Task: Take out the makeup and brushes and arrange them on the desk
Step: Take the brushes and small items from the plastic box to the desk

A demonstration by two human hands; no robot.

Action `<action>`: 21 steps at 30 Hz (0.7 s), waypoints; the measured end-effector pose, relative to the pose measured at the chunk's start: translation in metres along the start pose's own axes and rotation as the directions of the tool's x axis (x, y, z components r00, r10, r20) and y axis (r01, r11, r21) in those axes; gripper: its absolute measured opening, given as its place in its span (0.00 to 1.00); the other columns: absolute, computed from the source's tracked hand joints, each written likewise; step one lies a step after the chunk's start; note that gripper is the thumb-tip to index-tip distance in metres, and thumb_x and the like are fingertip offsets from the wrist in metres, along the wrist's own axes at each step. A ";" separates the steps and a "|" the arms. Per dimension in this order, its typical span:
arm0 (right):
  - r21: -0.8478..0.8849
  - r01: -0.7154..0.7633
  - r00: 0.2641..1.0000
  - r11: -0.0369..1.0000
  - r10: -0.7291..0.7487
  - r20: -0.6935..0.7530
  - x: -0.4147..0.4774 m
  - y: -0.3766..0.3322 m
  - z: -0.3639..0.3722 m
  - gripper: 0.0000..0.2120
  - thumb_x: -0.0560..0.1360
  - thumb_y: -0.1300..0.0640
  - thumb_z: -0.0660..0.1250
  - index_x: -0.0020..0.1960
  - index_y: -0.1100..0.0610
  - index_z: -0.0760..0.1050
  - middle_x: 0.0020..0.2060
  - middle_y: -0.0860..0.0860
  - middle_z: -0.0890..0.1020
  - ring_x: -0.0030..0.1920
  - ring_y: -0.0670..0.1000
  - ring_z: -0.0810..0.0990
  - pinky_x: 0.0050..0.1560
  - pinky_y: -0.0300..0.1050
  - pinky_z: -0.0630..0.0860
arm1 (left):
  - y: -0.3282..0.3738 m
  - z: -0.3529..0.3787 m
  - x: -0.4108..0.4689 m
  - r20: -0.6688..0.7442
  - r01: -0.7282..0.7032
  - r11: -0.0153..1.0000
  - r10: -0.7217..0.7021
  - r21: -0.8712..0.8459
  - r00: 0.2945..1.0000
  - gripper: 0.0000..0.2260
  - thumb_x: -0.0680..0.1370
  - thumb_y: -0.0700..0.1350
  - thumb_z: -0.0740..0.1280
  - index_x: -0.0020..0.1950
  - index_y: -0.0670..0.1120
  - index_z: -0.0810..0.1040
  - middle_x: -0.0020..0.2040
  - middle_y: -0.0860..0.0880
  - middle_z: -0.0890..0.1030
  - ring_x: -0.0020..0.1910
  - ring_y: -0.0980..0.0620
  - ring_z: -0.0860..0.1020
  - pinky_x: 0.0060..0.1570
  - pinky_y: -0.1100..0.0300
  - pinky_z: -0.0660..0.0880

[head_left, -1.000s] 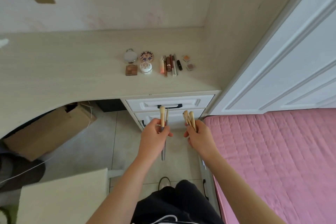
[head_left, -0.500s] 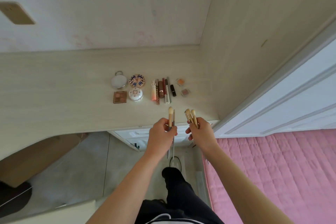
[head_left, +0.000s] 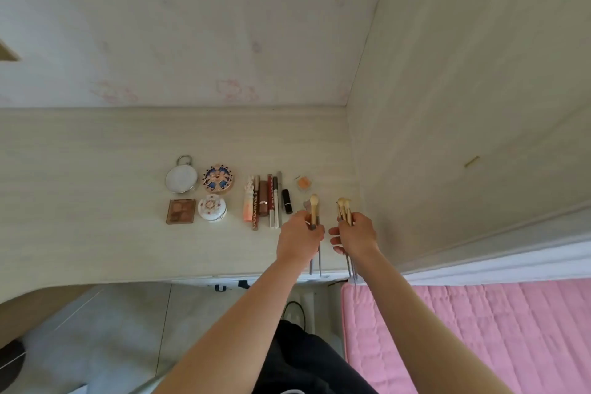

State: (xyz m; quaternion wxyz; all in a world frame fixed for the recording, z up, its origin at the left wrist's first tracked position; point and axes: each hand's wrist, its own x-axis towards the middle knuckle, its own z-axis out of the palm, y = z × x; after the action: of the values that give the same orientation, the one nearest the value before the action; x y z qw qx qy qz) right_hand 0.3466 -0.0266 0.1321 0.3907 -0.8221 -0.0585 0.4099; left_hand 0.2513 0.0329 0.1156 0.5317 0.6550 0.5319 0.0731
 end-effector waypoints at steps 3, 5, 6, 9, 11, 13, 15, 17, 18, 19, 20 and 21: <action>0.025 0.000 1.000 1.000 0.001 -0.031 0.022 -0.006 0.003 0.07 0.80 0.62 0.56 0.52 0.59 0.72 0.41 0.56 0.82 0.36 0.53 0.80 0.34 0.45 0.78 | 0.007 0.010 0.024 0.021 0.008 1.000 -0.009 0.028 1.000 0.06 0.74 0.41 0.66 0.40 0.52 0.73 0.36 0.47 0.81 0.36 0.46 0.81 0.39 0.46 0.81; 0.058 -0.024 0.998 0.998 0.027 -0.048 0.036 -0.009 0.003 0.07 0.79 0.62 0.56 0.52 0.58 0.73 0.41 0.56 0.82 0.37 0.53 0.80 0.35 0.46 0.79 | 0.010 0.015 0.039 0.038 0.031 0.999 -0.032 0.044 0.999 0.04 0.74 0.41 0.66 0.42 0.50 0.74 0.38 0.45 0.81 0.37 0.45 0.82 0.39 0.45 0.81; 0.077 -0.042 0.997 0.996 0.046 -0.058 0.042 -0.010 0.002 0.07 0.79 0.62 0.57 0.51 0.58 0.73 0.42 0.55 0.82 0.38 0.53 0.80 0.35 0.46 0.79 | 0.012 0.017 0.046 0.044 0.045 0.997 -0.048 0.061 0.998 0.03 0.74 0.42 0.66 0.43 0.48 0.73 0.39 0.45 0.81 0.37 0.45 0.82 0.40 0.45 0.81; 0.076 -0.043 0.997 0.996 0.048 -0.064 0.060 -0.015 0.003 0.06 0.79 0.63 0.58 0.47 0.56 0.72 0.41 0.54 0.80 0.39 0.54 0.79 0.38 0.48 0.80 | 0.018 0.022 0.065 0.070 0.075 0.993 -0.081 0.088 0.994 0.05 0.75 0.42 0.66 0.42 0.48 0.71 0.39 0.44 0.82 0.37 0.46 0.83 0.41 0.46 0.81; 0.025 -0.018 0.997 1.000 0.020 -0.077 0.072 -0.018 0.006 0.09 0.77 0.65 0.59 0.41 0.53 0.72 0.37 0.55 0.79 0.37 0.56 0.79 0.43 0.54 0.81 | 0.022 0.025 0.076 0.084 0.091 0.989 -0.101 0.119 0.991 0.07 0.75 0.42 0.66 0.40 0.49 0.69 0.40 0.44 0.82 0.36 0.46 0.83 0.41 0.47 0.81; -0.036 0.013 0.994 0.999 -0.016 -0.104 0.088 -0.015 0.008 0.12 0.73 0.67 0.61 0.37 0.51 0.71 0.35 0.57 0.79 0.37 0.60 0.80 0.45 0.60 0.80 | 0.026 0.028 0.087 0.085 0.095 0.985 -0.108 0.143 0.990 0.08 0.75 0.42 0.66 0.40 0.50 0.68 0.41 0.44 0.81 0.37 0.45 0.83 0.41 0.47 0.81; -0.077 0.027 0.991 0.997 -0.036 -0.128 0.102 -0.012 0.010 0.12 0.71 0.68 0.62 0.36 0.52 0.71 0.35 0.59 0.80 0.37 0.59 0.80 0.43 0.59 0.81 | 0.029 0.031 0.096 0.087 0.091 0.980 -0.107 0.175 0.990 0.08 0.75 0.43 0.67 0.40 0.50 0.68 0.42 0.45 0.81 0.37 0.45 0.83 0.41 0.48 0.81; -0.112 0.027 0.988 0.993 -0.043 -0.147 0.102 -0.020 0.010 0.12 0.71 0.68 0.63 0.35 0.53 0.72 0.33 0.58 0.79 0.35 0.57 0.79 0.39 0.53 0.79 | 0.031 0.033 0.105 0.094 0.087 0.973 -0.109 0.214 0.990 0.06 0.75 0.44 0.66 0.42 0.50 0.69 0.41 0.46 0.81 0.37 0.46 0.83 0.41 0.49 0.81; -0.127 0.026 0.987 0.992 -0.045 -0.151 0.102 -0.023 0.010 0.11 0.71 0.68 0.63 0.35 0.54 0.72 0.33 0.57 0.79 0.34 0.56 0.78 0.38 0.50 0.78 | 0.031 0.034 0.108 0.097 0.090 0.968 -0.115 0.233 0.989 0.05 0.75 0.45 0.66 0.43 0.49 0.70 0.41 0.46 0.81 0.37 0.47 0.83 0.41 0.49 0.81; -0.142 0.025 0.987 0.989 -0.048 -0.154 0.102 -0.024 0.012 0.10 0.71 0.68 0.63 0.36 0.55 0.72 0.33 0.57 0.79 0.34 0.56 0.78 0.37 0.49 0.77 | 0.030 0.034 0.111 0.099 0.094 0.964 -0.122 0.249 0.988 0.05 0.75 0.45 0.66 0.44 0.48 0.71 0.41 0.46 0.81 0.37 0.47 0.83 0.40 0.49 0.81; -0.163 0.027 0.986 0.986 -0.052 -0.156 0.105 -0.024 0.013 0.09 0.71 0.68 0.63 0.37 0.56 0.73 0.34 0.56 0.79 0.35 0.56 0.78 0.37 0.48 0.77 | 0.029 0.035 0.113 0.099 0.098 0.959 -0.128 0.265 0.987 0.05 0.75 0.45 0.66 0.45 0.47 0.71 0.41 0.46 0.81 0.37 0.47 0.83 0.40 0.49 0.81; -0.181 0.028 0.986 0.983 -0.057 -0.160 0.105 -0.025 0.014 0.07 0.71 0.68 0.64 0.40 0.57 0.74 0.35 0.56 0.80 0.36 0.56 0.79 0.37 0.47 0.77 | 0.028 0.035 0.116 0.098 0.103 0.955 -0.134 0.277 0.986 0.05 0.75 0.45 0.66 0.46 0.47 0.71 0.42 0.46 0.80 0.36 0.47 0.83 0.40 0.50 0.81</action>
State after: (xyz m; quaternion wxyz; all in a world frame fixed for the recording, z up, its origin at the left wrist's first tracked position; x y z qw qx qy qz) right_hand 0.4112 0.0430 0.0781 0.3281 -0.8832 -0.0802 0.3255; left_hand 0.3409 0.1046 0.0677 0.4703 0.6917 0.5435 -0.0707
